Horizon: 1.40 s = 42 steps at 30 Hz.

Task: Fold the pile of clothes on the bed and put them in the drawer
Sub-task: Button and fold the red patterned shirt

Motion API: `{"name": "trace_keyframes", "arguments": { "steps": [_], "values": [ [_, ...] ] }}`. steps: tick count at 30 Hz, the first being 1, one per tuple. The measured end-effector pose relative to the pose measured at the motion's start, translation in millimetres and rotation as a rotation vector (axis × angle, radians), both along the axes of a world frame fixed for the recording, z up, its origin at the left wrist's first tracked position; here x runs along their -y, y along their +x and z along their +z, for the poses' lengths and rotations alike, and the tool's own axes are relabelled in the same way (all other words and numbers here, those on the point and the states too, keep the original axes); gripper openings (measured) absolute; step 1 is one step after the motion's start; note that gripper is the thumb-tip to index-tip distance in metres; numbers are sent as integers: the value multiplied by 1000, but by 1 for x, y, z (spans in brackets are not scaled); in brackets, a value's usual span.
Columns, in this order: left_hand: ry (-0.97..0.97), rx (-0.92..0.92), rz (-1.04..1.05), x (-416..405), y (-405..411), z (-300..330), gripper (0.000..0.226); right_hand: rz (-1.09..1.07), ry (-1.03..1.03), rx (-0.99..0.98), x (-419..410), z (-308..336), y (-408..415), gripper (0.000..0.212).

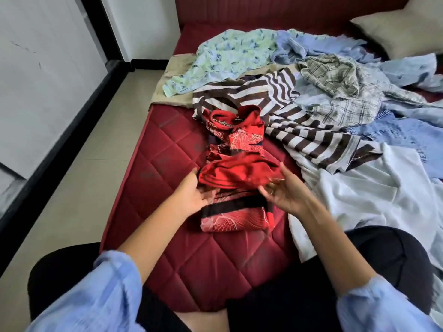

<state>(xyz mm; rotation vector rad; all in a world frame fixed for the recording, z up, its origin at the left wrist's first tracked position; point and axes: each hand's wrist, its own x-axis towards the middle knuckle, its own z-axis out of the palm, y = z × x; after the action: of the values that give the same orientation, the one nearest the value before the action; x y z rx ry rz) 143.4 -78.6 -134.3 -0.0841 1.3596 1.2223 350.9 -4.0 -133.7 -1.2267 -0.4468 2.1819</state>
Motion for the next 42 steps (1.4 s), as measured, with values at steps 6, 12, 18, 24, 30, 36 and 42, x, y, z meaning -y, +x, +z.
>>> {"name": "trace_keyframes", "arguments": {
  "steps": [6,12,18,24,30,36,42],
  "values": [
    [-204,-419,-307,13,1,-55,45,15,121,328,3,-50,-5,25],
    [-105,-876,-531,33,6,-71,28,310,995,973,53,-70,-18,76],
    [-43,-838,-506,9,12,-77,32,842,1628,1432,83,-102,-29,95],
    [-24,-756,-471,2,5,-72,35,760,1593,1449,58,-71,-36,52],
    [106,-728,-197,-8,-11,-19,28,783,1479,1414,16,47,-42,45],
    [140,-323,-342,13,-9,46,68,938,1577,1239,-10,205,-37,11],
    [245,203,-584,33,5,95,108,1074,1542,1072,-12,298,-34,9]
  ]
}}
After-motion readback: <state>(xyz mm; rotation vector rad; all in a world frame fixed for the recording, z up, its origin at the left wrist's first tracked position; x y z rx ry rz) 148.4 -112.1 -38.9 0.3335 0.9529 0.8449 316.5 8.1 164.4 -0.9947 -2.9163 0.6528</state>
